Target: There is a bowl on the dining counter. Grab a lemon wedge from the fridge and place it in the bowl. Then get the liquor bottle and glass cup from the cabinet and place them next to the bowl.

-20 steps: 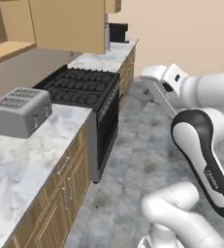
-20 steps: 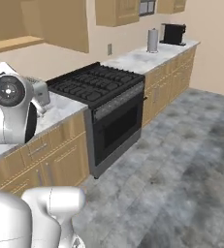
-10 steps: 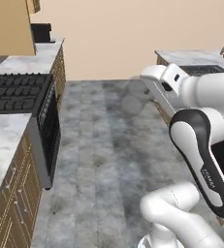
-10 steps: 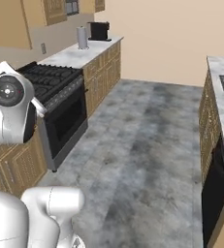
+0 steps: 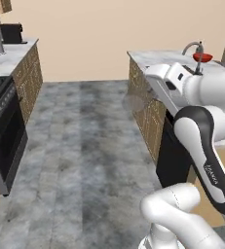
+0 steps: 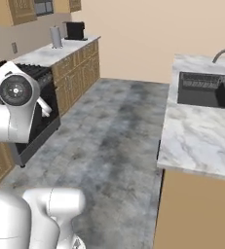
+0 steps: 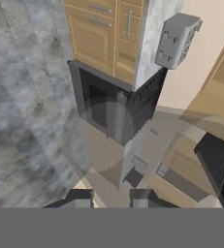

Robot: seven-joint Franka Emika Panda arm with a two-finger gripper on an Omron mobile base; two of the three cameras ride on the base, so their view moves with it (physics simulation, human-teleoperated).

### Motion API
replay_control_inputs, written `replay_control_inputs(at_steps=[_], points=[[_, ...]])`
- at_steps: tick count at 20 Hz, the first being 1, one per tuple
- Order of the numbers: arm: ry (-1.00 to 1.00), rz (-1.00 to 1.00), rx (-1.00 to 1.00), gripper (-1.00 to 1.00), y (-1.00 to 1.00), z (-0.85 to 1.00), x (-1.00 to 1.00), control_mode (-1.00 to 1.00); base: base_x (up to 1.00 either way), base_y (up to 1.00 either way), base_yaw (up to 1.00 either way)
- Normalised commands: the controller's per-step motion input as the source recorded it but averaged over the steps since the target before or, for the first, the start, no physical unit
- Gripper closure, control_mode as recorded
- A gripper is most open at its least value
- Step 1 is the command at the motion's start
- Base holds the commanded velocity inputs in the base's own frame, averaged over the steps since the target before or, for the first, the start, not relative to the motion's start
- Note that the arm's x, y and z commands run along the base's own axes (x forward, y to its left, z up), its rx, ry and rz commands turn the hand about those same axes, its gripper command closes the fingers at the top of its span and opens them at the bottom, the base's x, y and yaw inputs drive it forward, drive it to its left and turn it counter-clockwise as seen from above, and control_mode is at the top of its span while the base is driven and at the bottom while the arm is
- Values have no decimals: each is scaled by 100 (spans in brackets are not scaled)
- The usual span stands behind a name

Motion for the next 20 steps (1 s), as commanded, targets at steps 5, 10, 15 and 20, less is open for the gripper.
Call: replay_control_inputs(at_steps=[5,10,15,20], points=[[0,0,0,100,0,0,0,100,-2,-100,0],[0,0,0,100,0,0,0,100,-2,-100,0],[0,0,0,100,0,0,0,100,0,-100,0],[0,0,0,100,0,0,0,100,0,-100,0]])
